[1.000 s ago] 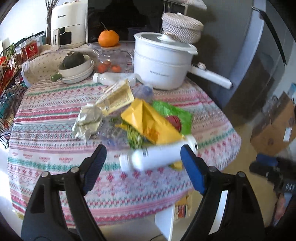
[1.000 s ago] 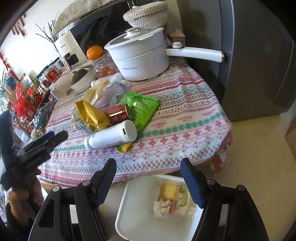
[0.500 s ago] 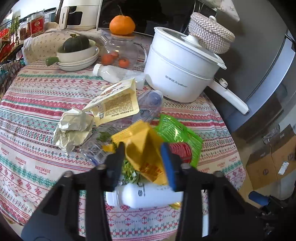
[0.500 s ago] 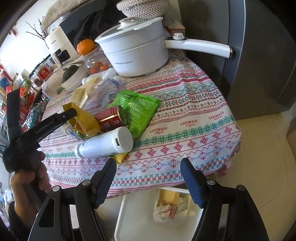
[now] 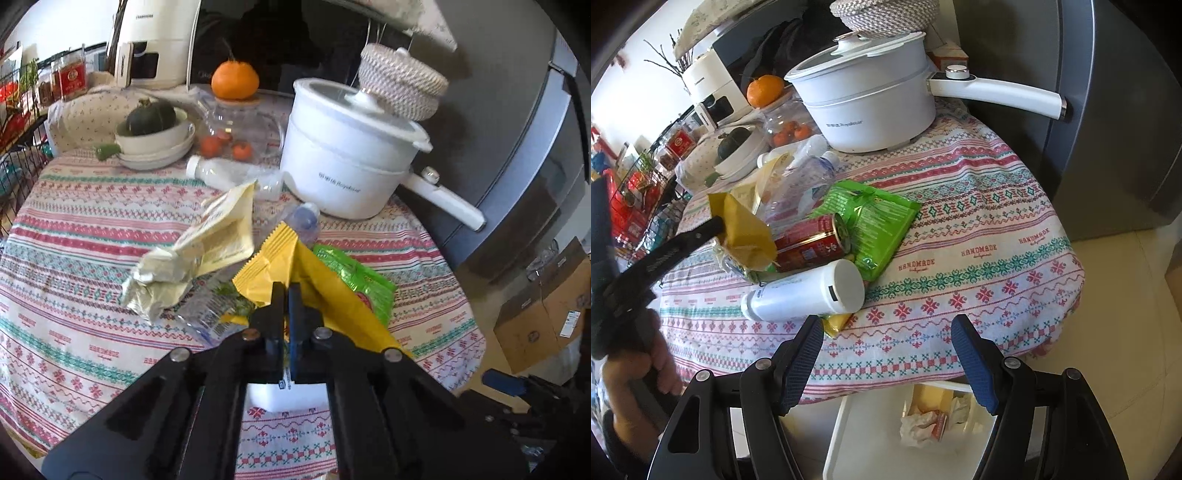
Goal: Collect trash
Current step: 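Hold the yellow bag in the left tool while the right tool grasps celery scraps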
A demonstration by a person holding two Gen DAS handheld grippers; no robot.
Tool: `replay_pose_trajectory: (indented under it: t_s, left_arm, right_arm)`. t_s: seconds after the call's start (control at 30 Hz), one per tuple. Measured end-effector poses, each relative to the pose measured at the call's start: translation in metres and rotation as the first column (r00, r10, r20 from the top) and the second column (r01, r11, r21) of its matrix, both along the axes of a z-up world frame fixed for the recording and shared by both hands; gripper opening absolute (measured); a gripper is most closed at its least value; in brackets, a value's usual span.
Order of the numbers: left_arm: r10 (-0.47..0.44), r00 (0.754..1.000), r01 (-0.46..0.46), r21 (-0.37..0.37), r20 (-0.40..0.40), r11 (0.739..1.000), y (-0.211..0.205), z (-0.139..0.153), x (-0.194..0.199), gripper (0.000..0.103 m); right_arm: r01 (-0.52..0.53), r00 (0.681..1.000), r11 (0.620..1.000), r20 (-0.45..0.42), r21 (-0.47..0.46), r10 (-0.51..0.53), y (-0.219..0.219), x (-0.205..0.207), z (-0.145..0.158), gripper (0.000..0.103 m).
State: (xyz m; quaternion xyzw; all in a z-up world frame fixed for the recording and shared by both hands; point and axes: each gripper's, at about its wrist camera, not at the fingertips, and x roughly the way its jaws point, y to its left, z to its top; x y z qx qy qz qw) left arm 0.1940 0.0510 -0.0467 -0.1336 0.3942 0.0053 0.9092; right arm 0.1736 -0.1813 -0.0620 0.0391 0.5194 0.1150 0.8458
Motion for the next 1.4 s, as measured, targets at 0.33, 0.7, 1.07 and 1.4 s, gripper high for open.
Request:
replay_pose_trajectory:
  t_s: [0.33,0.7,1.07,1.4]
  left_arm:
    - [-0.018,0.999,0.018,-0.024,0.033,1.0,0.037,0.03,-0.045,0.002]
    - [0.012,1.0,-0.012,0.021,-0.009,1.0,0.081,0.029,-0.079,0.002]
    - [0.025,0.995,-0.017,0.078,-0.098,0.997,0.1,0.005,-0.087,0.002]
    - [0.019,0.989,-0.003,0.111,-0.146,0.994,0.102,-0.009,-0.083,0.002]
  right_arm:
    - [-0.022,0.999,1.0,-0.029,0.015,0.022,0.029,0.01,-0.012,0.073]
    - [-0.101,0.995,0.994,0.019,0.033,0.1,0.078,0.013,-0.01,0.073]
    - [-0.322,0.946,0.947,0.02,-0.009,0.322,0.163,0.032,-0.032,0.041]
    - [-0.393,0.918,0.913,0.013,-0.111,0.396,0.189,0.045,-0.065,0.04]
